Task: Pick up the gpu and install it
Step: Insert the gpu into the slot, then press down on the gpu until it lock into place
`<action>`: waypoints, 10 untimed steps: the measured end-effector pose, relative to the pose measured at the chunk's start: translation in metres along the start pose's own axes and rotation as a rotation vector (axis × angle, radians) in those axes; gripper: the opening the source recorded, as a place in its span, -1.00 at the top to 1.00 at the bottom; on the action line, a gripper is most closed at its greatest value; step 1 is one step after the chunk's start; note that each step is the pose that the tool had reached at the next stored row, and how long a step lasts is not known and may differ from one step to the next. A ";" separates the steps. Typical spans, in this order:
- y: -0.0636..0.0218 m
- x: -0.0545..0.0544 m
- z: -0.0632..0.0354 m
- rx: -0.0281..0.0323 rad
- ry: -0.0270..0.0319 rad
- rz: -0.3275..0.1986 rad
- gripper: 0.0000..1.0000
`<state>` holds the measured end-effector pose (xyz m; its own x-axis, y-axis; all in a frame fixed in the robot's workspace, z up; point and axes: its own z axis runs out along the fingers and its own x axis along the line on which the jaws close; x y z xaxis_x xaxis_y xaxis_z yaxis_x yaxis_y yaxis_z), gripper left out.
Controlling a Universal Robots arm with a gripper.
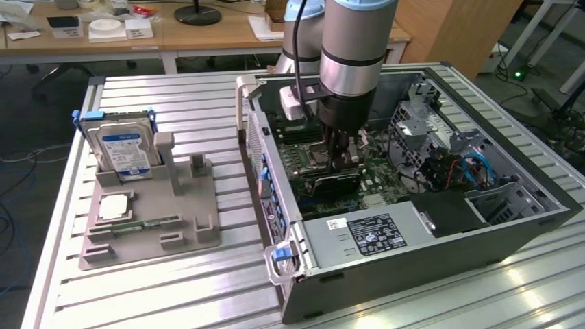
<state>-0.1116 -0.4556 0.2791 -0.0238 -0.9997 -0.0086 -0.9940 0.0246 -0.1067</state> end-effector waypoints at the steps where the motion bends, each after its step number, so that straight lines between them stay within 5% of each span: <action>1: 0.0000 0.000 0.0000 0.0000 0.0000 0.000 0.79; 10: 0.0000 0.000 0.0000 0.0000 0.0000 0.000 0.79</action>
<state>-0.1116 -0.4556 0.2791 -0.0238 -0.9997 -0.0086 -0.9940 0.0246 -0.1067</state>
